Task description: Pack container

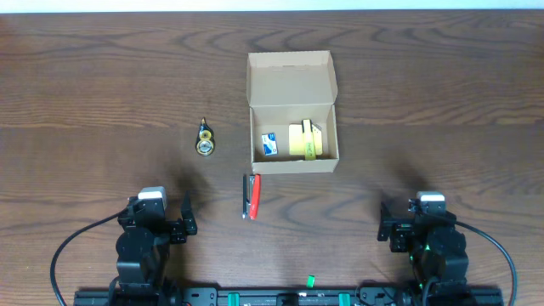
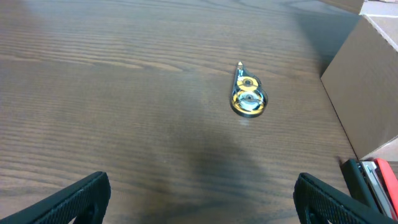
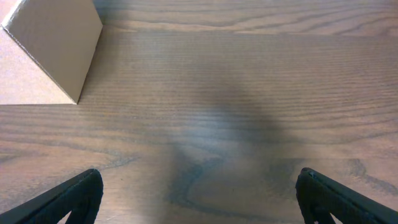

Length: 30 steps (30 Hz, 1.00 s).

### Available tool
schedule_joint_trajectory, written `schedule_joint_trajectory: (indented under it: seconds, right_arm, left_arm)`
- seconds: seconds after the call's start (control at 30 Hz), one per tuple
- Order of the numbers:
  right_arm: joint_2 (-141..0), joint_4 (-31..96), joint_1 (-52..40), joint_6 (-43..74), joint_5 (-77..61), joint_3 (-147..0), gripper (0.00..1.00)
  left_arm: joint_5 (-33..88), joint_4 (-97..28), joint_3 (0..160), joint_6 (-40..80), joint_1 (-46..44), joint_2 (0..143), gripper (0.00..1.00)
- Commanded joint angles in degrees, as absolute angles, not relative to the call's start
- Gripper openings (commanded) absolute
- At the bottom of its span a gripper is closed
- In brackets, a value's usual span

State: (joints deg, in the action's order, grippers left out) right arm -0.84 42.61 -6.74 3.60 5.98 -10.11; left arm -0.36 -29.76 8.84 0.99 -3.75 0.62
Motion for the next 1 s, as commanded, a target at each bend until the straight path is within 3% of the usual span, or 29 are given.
schedule_joint_trajectory:
  seconds: [0.0, 0.3, 0.6, 0.97]
  right_arm:
    - [-0.3, 42.9, -6.2, 2.7, 5.6, -9.4, 0.99]
    - [-0.3, 42.9, -6.2, 2.7, 5.6, -9.4, 0.99]
    - [-0.3, 42.9, -6.2, 2.7, 5.6, -9.4, 0.99]
    - [-0.3, 42.9, -6.2, 2.7, 5.6, -9.4, 0.99]
  left_arm:
    - [-0.9, -29.8, 8.1, -0.3, -3.4, 0.3, 0.95]
    - [-1.0, -29.8, 8.1, 0.1, -3.4, 0.3, 0.95]
    - [-1.7, -29.9, 8.5, 9.4, -3.4, 1.8, 0.95]
    - [-4.1, -29.6, 17.8, 10.5, -3.4, 14.7, 0.95]
